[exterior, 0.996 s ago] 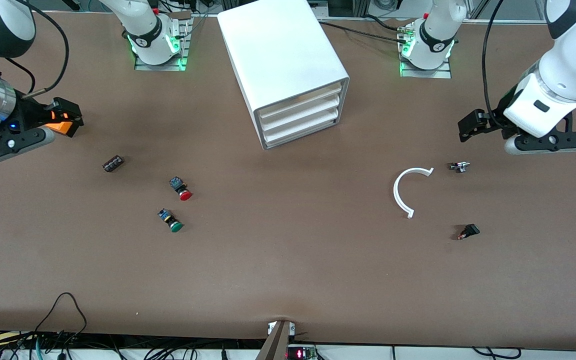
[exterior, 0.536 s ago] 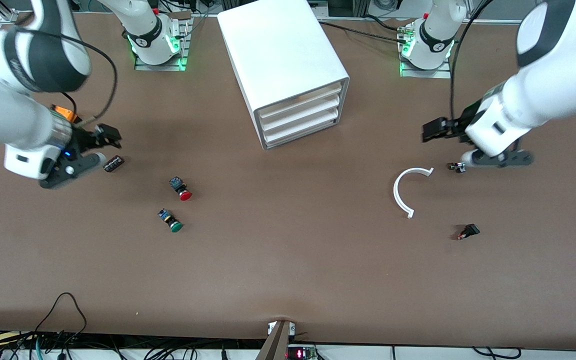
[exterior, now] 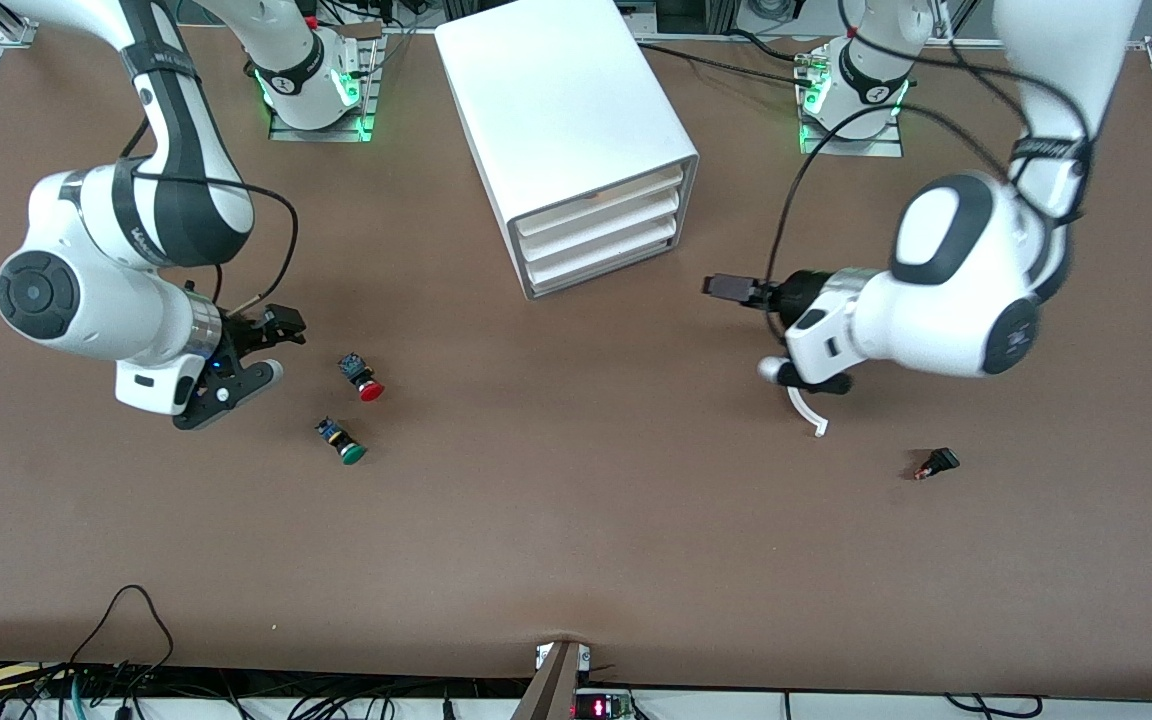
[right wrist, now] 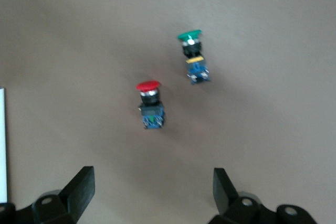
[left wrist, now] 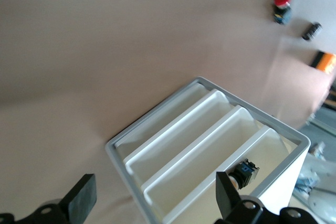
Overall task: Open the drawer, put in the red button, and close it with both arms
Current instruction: 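Reach the left gripper to the drawer handle while the right gripper reaches the red button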
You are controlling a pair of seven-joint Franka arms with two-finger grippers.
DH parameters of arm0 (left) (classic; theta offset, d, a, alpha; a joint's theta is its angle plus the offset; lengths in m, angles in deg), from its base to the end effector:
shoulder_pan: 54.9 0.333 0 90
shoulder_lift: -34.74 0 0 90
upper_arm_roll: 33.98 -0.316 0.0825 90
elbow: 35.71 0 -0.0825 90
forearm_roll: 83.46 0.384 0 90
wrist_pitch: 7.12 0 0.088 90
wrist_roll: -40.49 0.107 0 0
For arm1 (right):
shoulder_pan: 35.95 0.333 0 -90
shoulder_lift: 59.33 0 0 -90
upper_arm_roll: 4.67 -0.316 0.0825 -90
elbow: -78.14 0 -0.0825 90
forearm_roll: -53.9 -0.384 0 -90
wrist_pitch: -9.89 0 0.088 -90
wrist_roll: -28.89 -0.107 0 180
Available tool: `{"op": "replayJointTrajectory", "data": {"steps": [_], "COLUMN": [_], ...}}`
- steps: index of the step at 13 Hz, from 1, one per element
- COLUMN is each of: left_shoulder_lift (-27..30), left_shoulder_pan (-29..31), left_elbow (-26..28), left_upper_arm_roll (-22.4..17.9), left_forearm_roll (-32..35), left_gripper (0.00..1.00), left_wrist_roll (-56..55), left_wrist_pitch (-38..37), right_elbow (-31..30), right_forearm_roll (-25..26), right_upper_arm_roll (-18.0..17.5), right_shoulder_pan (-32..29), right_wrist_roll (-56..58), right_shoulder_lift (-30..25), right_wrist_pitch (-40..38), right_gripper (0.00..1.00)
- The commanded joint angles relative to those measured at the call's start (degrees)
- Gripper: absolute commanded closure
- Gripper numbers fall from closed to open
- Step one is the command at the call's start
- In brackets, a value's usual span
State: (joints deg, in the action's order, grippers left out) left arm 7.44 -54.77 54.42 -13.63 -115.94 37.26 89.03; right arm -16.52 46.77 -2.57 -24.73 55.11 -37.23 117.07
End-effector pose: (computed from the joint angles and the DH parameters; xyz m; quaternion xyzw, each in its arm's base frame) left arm 0.6003 -0.2441 0.3786 0.9218 -0.0560 -0.2314 0.3060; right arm 0.6345 0.1138 0.3759 -0.9549 -0.2806 0.0747 0.0625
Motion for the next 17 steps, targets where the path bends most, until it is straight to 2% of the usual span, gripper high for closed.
{"op": "replayJointTrajectory", "data": {"steps": [1,3,6,9,11,14,17], "left_shoulder_lift": [-2.5,-2.1,-1.2,1.5,3.3,2.4,0.5], "left_shoulder_pan": [0.1,0.2,0.4,0.1,0.3,0.4,0.5], "left_elbow": [1.7,6.5,12.4,22.2,27.6,28.1,29.6], "left_upper_arm_roll": [1.3,1.4,1.5,1.6,5.9,6.6,6.6], "left_forearm_roll": [-5.7,-10.8,-14.0,-25.5,-26.6,-27.8,-31.4], "left_gripper": [0.0,0.0,0.0,0.0,0.0,0.0,0.0], "left_wrist_roll": [7.8,12.4,19.4,30.7,34.7,43.8,53.2], "left_wrist_pitch": [2.5,3.0,4.5,10.8,17.8,18.5,17.9], "right_elbow": [0.3,0.3,-0.3,-0.3,-1.6,-9.1,-13.9], "right_forearm_roll": [-5.4,-6.0,-6.0,-5.9,-6.0,-5.7,-5.5], "right_upper_arm_roll": [0.2,0.2,0.2,0.2,0.3,-0.5,-2.0], "right_shoulder_pan": [-0.6,-0.6,-0.4,-0.2,1.6,1.7,1.9], "right_wrist_roll": [9.3,14.3,15.8,15.8,15.8,15.9,18.9], "right_shoulder_lift": [3.2,4.9,6.9,8.5,9.3,9.0,7.4], "right_wrist_pitch": [2.6,4.0,7.1,10.3,16.0,27.0,30.6], "right_gripper": [0.0,0.0,0.0,0.0,0.0,0.0,0.0]}}
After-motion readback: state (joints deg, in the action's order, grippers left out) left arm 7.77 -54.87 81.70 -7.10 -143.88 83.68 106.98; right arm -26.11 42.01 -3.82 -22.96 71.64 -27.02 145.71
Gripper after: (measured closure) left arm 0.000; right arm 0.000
